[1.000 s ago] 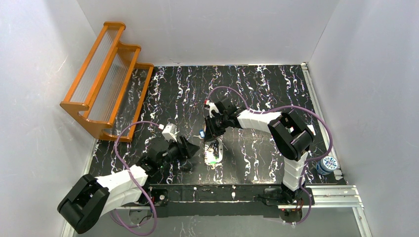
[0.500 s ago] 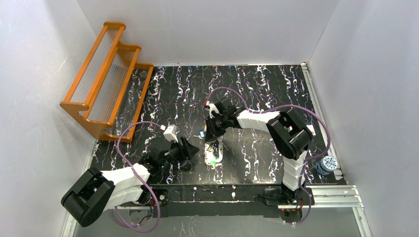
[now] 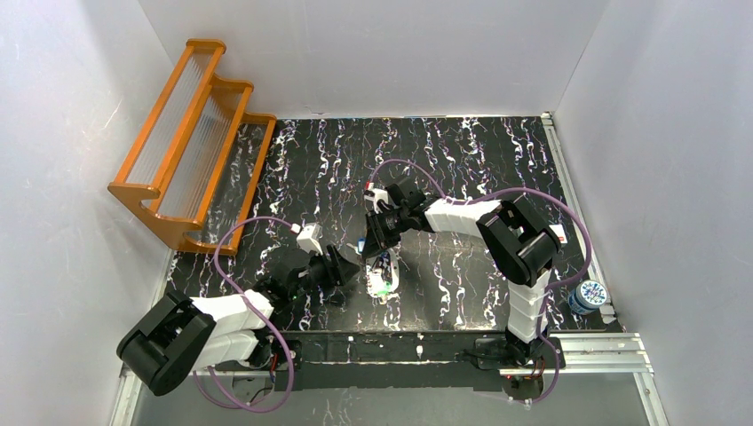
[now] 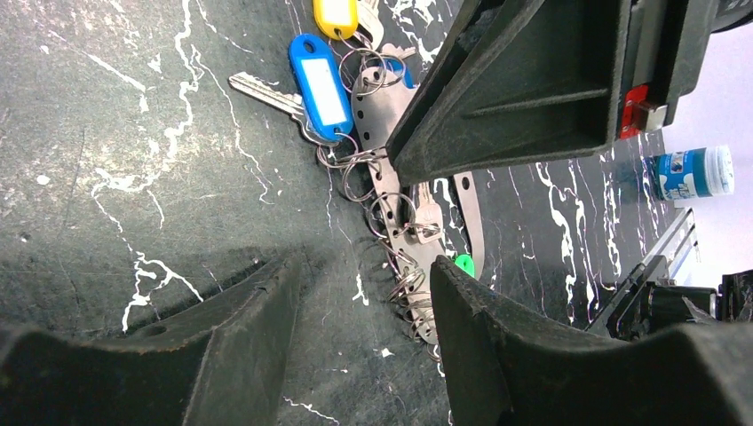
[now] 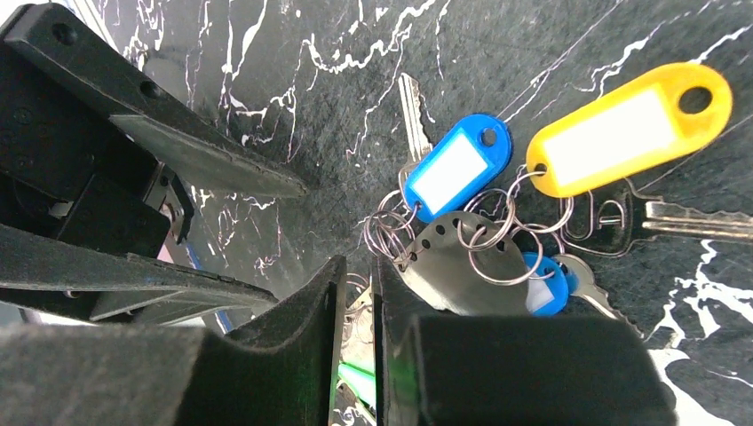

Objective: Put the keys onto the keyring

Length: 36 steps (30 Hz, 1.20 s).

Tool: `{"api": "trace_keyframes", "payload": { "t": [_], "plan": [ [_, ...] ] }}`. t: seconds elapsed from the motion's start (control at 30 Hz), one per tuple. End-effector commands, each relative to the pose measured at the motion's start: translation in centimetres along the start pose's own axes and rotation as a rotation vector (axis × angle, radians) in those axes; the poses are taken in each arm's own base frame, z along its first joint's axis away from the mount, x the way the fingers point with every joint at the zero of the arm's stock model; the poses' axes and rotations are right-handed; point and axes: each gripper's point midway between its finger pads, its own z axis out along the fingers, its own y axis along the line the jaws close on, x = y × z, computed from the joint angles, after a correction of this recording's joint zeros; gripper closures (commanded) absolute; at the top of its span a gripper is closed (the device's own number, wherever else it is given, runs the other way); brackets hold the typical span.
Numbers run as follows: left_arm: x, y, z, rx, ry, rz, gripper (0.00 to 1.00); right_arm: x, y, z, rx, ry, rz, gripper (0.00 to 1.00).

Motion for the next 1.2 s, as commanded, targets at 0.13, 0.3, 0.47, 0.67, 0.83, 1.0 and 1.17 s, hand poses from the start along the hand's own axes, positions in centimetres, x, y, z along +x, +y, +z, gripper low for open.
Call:
{"api": "trace_keyframes", "payload": {
  "t": [0.13,0.3,0.47,0.67,0.83,1.0,1.17],
  "plan": [
    [-1.3,-1.0,0.0,0.033,-0.048,0.015,0.47,-0.3,0.3,-0.8,0.010,-0.022,-0.045,0.72],
    [-1.4,-1.0,-0.3,0.038,-0.060,0.016,0.47,-0.9,-0.2,-1.5,0.067,-0.047,-0.089,0.59],
    [-1.6,-1.0,-0.6,0.042,-0.074,0.018,0.47,-1.3,-0.5,-2.0,0.103,-0.056,-0.141,0.56],
    [-1.4,-0.9,-0.9,0.042,-0.072,0.024,0.47,-1.2,-0.6,-1.9,0.091,-0.049,-0.175,0.56],
    [-1.3,-0.8,-1.1,0.037,-0.070,0.027,0.47,-1.3,-0.3,-2.0,0.083,-0.049,-0.179,0.57],
    [-1.0,-0.6,-1.1,0.031,-0.061,0.013,0.47,-1.2,0.2,-1.8,0.054,-0.032,-0.160,0.63],
    [-0.4,-0.4,-1.0,0.021,-0.038,-0.015,0.48,0.0,-0.7,-0.6,0.049,0.018,-0.118,0.74]
  ]
}}
